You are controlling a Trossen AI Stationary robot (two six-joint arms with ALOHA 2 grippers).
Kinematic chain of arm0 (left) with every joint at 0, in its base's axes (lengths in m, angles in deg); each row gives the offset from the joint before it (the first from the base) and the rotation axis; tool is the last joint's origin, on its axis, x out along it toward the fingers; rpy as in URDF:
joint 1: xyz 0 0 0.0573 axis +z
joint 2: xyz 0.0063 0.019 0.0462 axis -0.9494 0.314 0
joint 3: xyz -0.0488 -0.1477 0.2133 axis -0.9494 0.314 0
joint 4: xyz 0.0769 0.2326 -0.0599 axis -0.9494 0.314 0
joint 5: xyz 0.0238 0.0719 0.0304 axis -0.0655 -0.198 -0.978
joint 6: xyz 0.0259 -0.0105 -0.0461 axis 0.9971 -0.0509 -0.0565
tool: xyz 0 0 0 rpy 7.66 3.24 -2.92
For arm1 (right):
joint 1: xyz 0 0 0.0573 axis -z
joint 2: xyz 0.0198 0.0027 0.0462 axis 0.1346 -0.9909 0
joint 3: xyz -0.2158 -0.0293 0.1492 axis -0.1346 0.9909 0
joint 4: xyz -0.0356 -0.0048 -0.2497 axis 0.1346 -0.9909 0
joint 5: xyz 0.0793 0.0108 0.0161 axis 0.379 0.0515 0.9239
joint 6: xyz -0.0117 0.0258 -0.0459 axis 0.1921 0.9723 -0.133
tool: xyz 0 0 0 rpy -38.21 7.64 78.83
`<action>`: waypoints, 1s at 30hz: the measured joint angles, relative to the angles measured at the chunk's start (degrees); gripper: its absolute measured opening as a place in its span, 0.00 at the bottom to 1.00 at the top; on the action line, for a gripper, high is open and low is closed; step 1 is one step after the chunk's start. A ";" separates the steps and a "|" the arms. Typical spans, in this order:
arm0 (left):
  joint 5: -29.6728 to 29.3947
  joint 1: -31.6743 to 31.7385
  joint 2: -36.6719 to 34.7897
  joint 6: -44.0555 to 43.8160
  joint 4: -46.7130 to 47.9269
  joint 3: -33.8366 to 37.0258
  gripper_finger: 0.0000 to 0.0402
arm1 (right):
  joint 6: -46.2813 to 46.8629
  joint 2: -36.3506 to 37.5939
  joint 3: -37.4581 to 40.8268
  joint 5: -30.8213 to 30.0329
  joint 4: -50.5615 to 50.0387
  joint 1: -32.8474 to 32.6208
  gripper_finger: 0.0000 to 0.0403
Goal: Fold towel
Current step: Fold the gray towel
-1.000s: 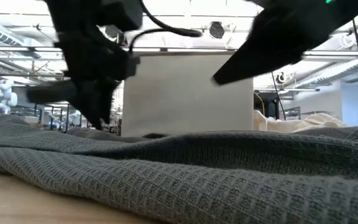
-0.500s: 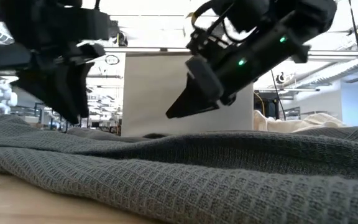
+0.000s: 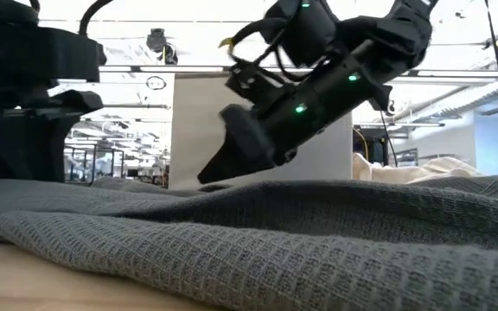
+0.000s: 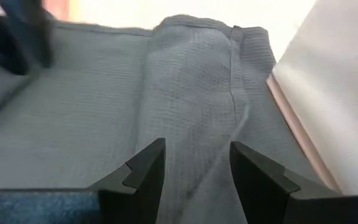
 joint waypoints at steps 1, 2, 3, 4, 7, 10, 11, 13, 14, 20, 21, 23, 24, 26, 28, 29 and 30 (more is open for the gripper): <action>-0.02 -0.34 0.00 -0.30 -0.88 0.19 0.28 | -0.18 -0.73 -1.40 -0.71 -1.90 0.10 0.41; -0.02 -0.70 0.00 -0.67 -1.33 0.23 0.28 | -0.29 -1.41 -2.63 -1.77 -3.83 0.31 0.41; 0.00 -1.08 0.00 -0.99 -1.95 0.23 0.28 | -0.42 -2.15 -3.89 -2.62 -5.63 0.67 0.41; -0.02 -1.44 0.00 -1.19 -2.75 0.23 0.28 | -0.46 -2.87 -4.94 -3.59 -7.29 0.98 0.41; -0.01 -2.49 0.00 -1.62 -4.09 0.23 0.28 | -0.80 -3.94 -6.42 -4.67 -9.21 1.71 0.41; -0.02 -3.76 0.00 -2.53 -5.17 0.23 0.28 | -1.48 -3.90 -6.93 -4.87 -8.40 1.77 0.41; -0.02 -4.04 0.00 -2.81 -5.34 0.23 0.28 | -1.56 -3.88 -6.93 -4.84 -7.92 1.85 0.41; -0.02 -4.80 0.00 -3.24 -5.45 0.23 0.28 | -1.64 -3.86 -6.93 -4.76 -7.62 2.17 0.41; -0.02 -5.13 0.00 -3.54 -5.45 0.23 0.28 | -1.52 -3.86 -6.93 -4.33 -7.71 2.38 0.41; -0.17 -6.06 0.00 -4.81 -5.43 0.23 0.28 | 0.61 -3.77 -6.97 2.84 -9.68 3.81 0.30; -0.17 -6.08 0.00 -5.08 -5.42 0.23 0.28 | 0.58 -3.77 -6.98 3.29 -9.77 3.79 0.27; -0.17 -6.08 0.00 -5.75 -5.42 0.23 0.28 | 0.39 -3.77 -6.98 4.39 -10.16 3.77 0.22; -0.17 -6.15 0.00 -5.94 -5.42 0.23 0.28 | 0.33 -3.77 -6.98 4.43 -10.47 3.79 0.19; -0.22 -6.41 0.00 -6.15 -5.42 0.23 0.28 | 0.27 -3.77 -6.97 4.41 -11.31 3.79 0.14; -0.24 -6.52 0.02 -6.16 -5.42 0.23 0.28 | -0.14 -3.77 -6.95 4.39 -11.73 3.79 0.09; -0.24 -6.55 0.02 -6.22 -5.42 0.23 0.28 | -0.47 -3.77 -6.95 4.39 -11.72 3.79 0.06; -0.24 -6.57 0.02 -6.39 -5.42 0.23 0.28 | -0.97 -3.77 -6.95 4.37 -11.62 3.79 0.03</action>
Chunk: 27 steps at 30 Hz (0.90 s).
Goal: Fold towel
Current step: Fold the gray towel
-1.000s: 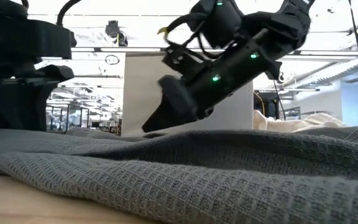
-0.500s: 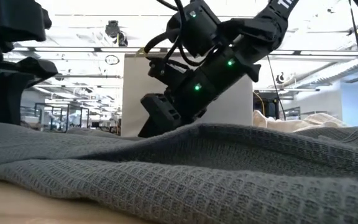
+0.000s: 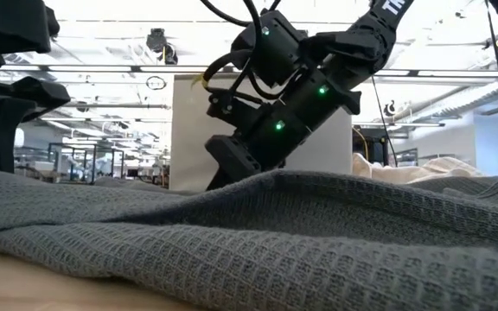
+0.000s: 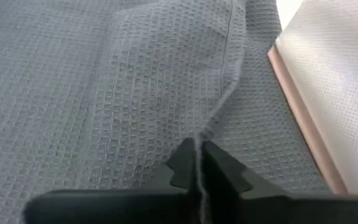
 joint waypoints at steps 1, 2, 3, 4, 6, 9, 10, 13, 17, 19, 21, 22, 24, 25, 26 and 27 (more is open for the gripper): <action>0.00 0.02 0.00 -0.24 0.00 0.00 0.28 | -0.51 0.00 0.00 -0.03 0.18 -0.18 0.02; 0.00 -0.02 0.00 -0.46 0.00 0.00 0.28 | -0.83 0.00 0.04 -0.31 0.57 -0.34 0.01; -0.02 -0.08 0.00 -0.65 0.02 0.00 0.28 | -1.07 0.00 0.04 -0.86 1.03 -0.51 0.01; -0.08 -0.21 -0.02 -0.73 0.02 0.00 0.28 | -1.22 0.29 0.04 -1.49 1.05 -0.77 0.01; -0.11 -0.58 0.00 -0.92 0.03 0.00 0.28 | -2.44 1.12 0.11 -2.21 1.42 -1.43 0.01; -0.11 -0.96 0.00 -1.00 0.02 0.00 0.28 | -4.54 2.70 0.09 -2.24 3.59 -2.77 0.00; -0.11 -0.96 0.00 -1.00 0.02 -0.02 0.28 | -5.14 3.13 0.09 -1.85 4.31 -3.24 0.00; -0.11 -0.93 0.00 -1.00 0.04 -0.02 0.28 | -6.68 3.69 0.09 -0.02 6.90 -4.90 0.00; -0.19 -0.92 0.00 -0.93 0.02 -0.02 0.28 | -7.12 3.69 0.08 4.58 8.51 -6.82 0.00; -0.25 -0.92 0.00 -0.93 0.02 -0.02 0.28 | -7.11 3.62 0.07 7.22 8.25 -7.71 0.00; -0.28 -0.92 0.00 -0.84 0.04 -0.02 0.28 | -7.70 3.52 0.08 9.78 7.86 -8.61 0.00; -0.31 -0.92 0.00 -0.84 0.03 -0.02 0.28 | -8.22 3.50 0.07 10.25 7.84 -9.08 0.01; -0.33 -0.92 0.00 -0.82 0.04 -0.02 0.28 | -9.36 3.50 0.07 10.32 7.71 -10.05 0.06; -0.33 -0.80 0.00 -0.84 0.03 -0.02 0.28 | -9.82 3.50 0.08 10.34 7.44 -10.50 0.10; -0.35 -0.72 0.00 -0.84 0.04 -0.02 0.28 | -10.19 3.49 0.07 10.34 7.11 -10.90 0.14; -0.35 -0.61 0.00 -0.89 0.04 -0.02 0.28 | -10.47 3.48 0.09 10.36 6.89 -11.26 0.19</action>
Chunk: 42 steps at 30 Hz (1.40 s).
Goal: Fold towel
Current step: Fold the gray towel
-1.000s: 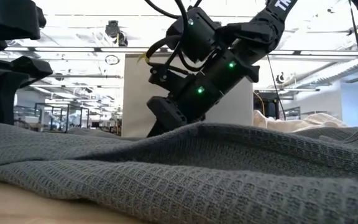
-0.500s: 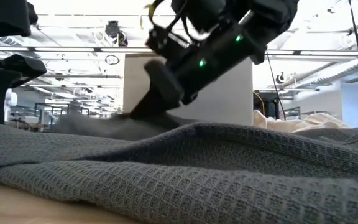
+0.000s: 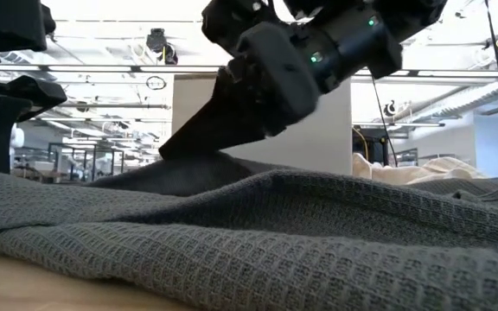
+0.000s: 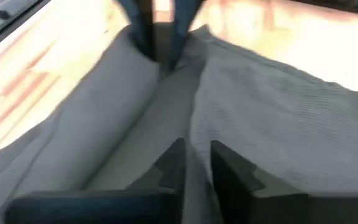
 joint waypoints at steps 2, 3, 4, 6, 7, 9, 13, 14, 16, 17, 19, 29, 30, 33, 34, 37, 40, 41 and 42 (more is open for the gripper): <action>0.00 0.07 0.00 -0.14 -0.01 0.00 0.28 | -0.22 0.00 -0.02 0.00 -0.68 -0.64 0.29; 0.00 0.07 0.00 -0.17 0.00 0.00 0.28 | -0.08 0.03 -0.02 0.00 -1.66 -0.87 0.34; 0.00 0.08 0.00 -0.22 0.00 0.00 0.28 | 0.38 0.23 -0.02 -0.02 -3.25 -1.07 0.38; 0.00 0.08 0.00 -0.40 0.00 0.00 0.28 | 1.46 0.94 -0.02 -0.06 -6.56 -1.74 0.46; 0.00 0.07 0.00 -0.40 0.00 0.00 0.28 | 1.95 1.58 -0.02 -0.22 -8.38 -2.16 0.48; 0.00 0.07 0.00 -0.38 0.00 0.00 0.28 | 2.95 2.84 -0.04 -0.28 -12.20 -3.58 0.51; -0.02 0.09 0.00 0.05 0.00 0.00 0.28 | 5.62 5.90 -0.04 -1.10 -21.62 -7.31 0.50; -0.02 0.09 0.00 0.10 0.00 0.00 0.28 | 6.60 6.89 -0.04 -2.14 -24.70 -8.30 0.50; -0.05 0.24 0.00 0.50 -0.02 0.00 0.28 | 8.85 8.76 -0.04 -4.17 -31.06 -10.12 0.47; -0.07 0.26 0.02 0.52 0.00 -0.02 0.28 | 10.25 9.53 -0.04 -5.22 -34.59 -11.01 0.46; -0.07 0.39 0.02 0.54 -0.04 -0.02 0.28 | 13.26 11.15 -0.04 -6.98 -40.06 -12.72 0.44; -0.24 1.03 0.02 1.59 -0.15 -0.02 0.28 | 18.59 14.83 2.12 -5.85 -48.54 -17.97 0.38; -0.24 1.14 0.02 1.59 -0.21 -0.02 0.28 | 18.48 14.68 2.61 -4.73 -48.38 -18.02 0.38; -0.24 1.34 0.02 1.58 -0.28 -0.02 0.28 | 18.71 14.64 4.21 -4.11 -48.25 -17.56 0.38; -0.24 1.36 0.02 1.59 -0.28 -0.02 0.28 | 18.79 14.64 4.55 -4.12 -48.29 -17.37 0.38; -0.24 1.34 0.02 1.59 -0.47 -0.02 0.28 | 18.80 14.64 5.08 -2.60 -48.39 -16.74 0.38; -0.22 1.34 0.02 1.59 -0.72 -0.02 0.28 | 19.31 14.64 5.46 -2.33 -48.91 -16.39 0.37; -0.22 1.34 0.02 1.57 -0.72 -0.02 0.28 | 19.35 14.64 5.61 -2.27 -49.19 -16.28 0.37; -0.22 1.34 0.02 1.59 -0.72 -0.02 0.28 | 19.38 14.64 5.78 -1.92 -49.50 -16.22 0.36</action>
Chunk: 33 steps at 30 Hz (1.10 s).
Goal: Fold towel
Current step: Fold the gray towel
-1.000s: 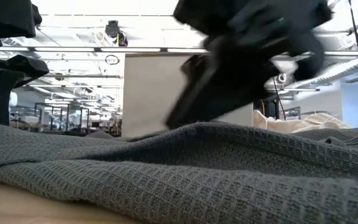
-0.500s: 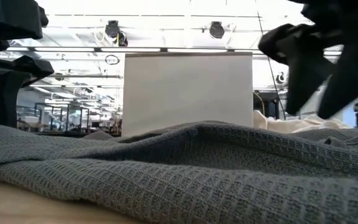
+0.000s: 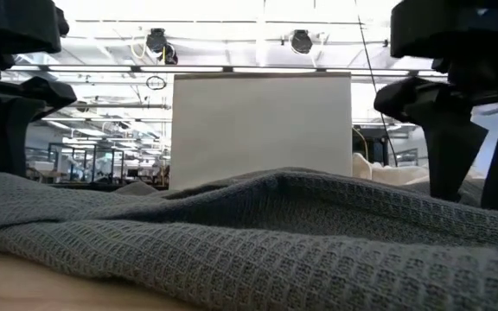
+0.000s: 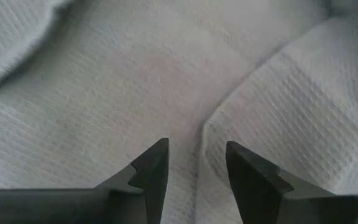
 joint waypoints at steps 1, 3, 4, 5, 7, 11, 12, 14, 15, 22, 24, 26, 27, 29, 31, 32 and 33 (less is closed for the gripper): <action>0.00 0.00 0.00 0.01 0.00 0.00 0.28 | 0.06 0.00 0.30 0.32 0.01 0.12 0.35; 0.00 0.00 0.00 -0.01 0.00 0.00 0.28 | 0.65 -0.01 0.81 0.39 -0.29 0.21 0.33; 0.00 0.00 0.00 -0.01 0.00 0.00 0.28 | 0.98 -0.02 0.89 0.37 -0.66 0.23 0.31; 0.00 0.00 0.00 0.01 0.00 0.00 0.28 | 1.31 -0.01 0.89 0.37 -1.19 0.23 0.30; 0.00 0.00 0.00 -0.01 -0.02 0.00 0.28 | 1.98 0.00 0.89 0.39 -2.67 0.23 0.25; 0.02 0.00 0.00 0.01 0.00 0.00 0.28 | 2.22 -0.02 0.89 0.44 -3.74 0.22 0.10; 0.02 0.00 0.00 0.01 0.00 0.00 0.28 | 2.14 -0.02 0.85 0.74 -3.76 0.05 0.05; 0.02 0.00 0.00 0.00 0.00 0.00 0.28 | 2.08 0.05 0.33 1.78 -3.89 -0.49 0.02; 0.02 0.00 0.00 -0.01 0.00 0.00 0.28 | 2.57 0.16 -0.20 1.97 -4.06 -0.87 0.02; 0.02 0.00 0.00 -0.01 -0.22 0.00 0.28 | 4.15 1.22 -4.90 5.48 -5.76 -4.09 0.01; 0.04 0.00 0.00 -0.01 -0.24 0.00 0.28 | 5.27 1.22 -5.06 7.25 -5.84 -4.69 0.01; 0.06 0.00 0.00 -0.11 -0.24 0.00 0.28 | 6.55 1.01 -5.06 8.60 -6.84 -5.22 0.01; 0.07 0.00 0.00 -0.24 -0.24 0.00 0.28 | 7.19 0.93 -5.06 9.17 -7.72 -5.50 0.01; 0.09 0.00 0.00 -0.40 -0.25 0.00 0.28 | 8.24 0.90 -5.06 9.35 -8.88 -6.17 0.01; 0.16 0.00 0.00 -0.43 -0.24 0.00 0.28 | 8.48 0.90 -5.06 9.04 -8.89 -6.76 0.03; 0.49 0.00 0.00 -0.45 -0.22 0.00 0.28 | 8.69 0.90 -5.06 8.60 -8.87 -7.01 0.05; 0.92 0.00 0.00 -0.45 -0.26 0.00 0.28 | 9.07 0.90 -5.06 7.77 -8.82 -7.25 0.08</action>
